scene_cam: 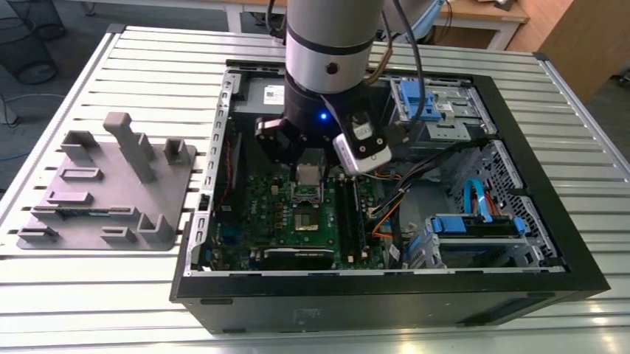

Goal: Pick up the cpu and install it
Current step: 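Pick up the cpu and move it towards the insertion slot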

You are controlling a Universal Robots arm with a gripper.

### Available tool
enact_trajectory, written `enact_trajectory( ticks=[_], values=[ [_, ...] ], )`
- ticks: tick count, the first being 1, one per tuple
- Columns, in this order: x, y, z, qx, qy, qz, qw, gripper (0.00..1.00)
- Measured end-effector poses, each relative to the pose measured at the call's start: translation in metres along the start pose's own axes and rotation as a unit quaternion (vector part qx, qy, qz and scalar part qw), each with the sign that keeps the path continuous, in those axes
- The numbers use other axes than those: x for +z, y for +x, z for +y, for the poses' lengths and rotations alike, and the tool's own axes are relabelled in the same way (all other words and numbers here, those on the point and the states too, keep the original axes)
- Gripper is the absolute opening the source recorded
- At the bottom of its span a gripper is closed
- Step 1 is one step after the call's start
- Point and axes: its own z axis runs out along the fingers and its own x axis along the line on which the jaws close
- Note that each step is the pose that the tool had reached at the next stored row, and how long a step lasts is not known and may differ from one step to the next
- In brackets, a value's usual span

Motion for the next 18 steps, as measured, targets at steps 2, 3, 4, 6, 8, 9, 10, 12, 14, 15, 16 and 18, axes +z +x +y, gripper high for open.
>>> enact_trajectory(
  ticks=[2, 3, 4, 6, 8, 9, 10, 12, 14, 15, 16, 18],
  values=[
    [0.0010, 0.0000, 0.0000, 0.000, 0.0013, 0.0000, 1.00000, 0.47],
    [0.0016, 0.0000, 0.0000, 0.000, 0.0022, 0.0000, 1.00000, 0.47],
    [0.0022, 0.0000, 0.0000, 0.000, 0.0031, 0.0000, 1.00000, 0.47],
    [0.0037, 0.0000, -0.0001, 0.000, 0.0053, 0.0000, 0.99999, 0.47],
    [0.0056, -0.0001, -0.0001, 0.000, 0.0075, -0.0001, 0.99997, 0.47],
    [0.0066, -0.0001, -0.0002, 0.000, 0.0085, -0.0001, 0.99996, 0.47],
    [0.0076, -0.0001, -0.0002, 0.000, 0.0098, -0.0001, 0.99995, 0.47],
    [0.0094, -0.0001, -0.0002, 0.000, 0.0122, -0.0001, 0.99993, 0.47],
    [0.0113, -0.0001, -0.0003, 0.000, 0.0141, -0.0001, 0.99990, 0.47],
    [0.0124, -0.0002, -0.0003, 0.000, 0.0150, -0.0001, 0.99989, 0.47],
    [0.0136, -0.0002, -0.0003, 0.000, 0.0158, -0.0001, 0.99988, 0.47],
    [0.0156, -0.0002, -0.0004, 0.000, 0.0175, -0.0001, 0.99985, 0.47]
  ],
)
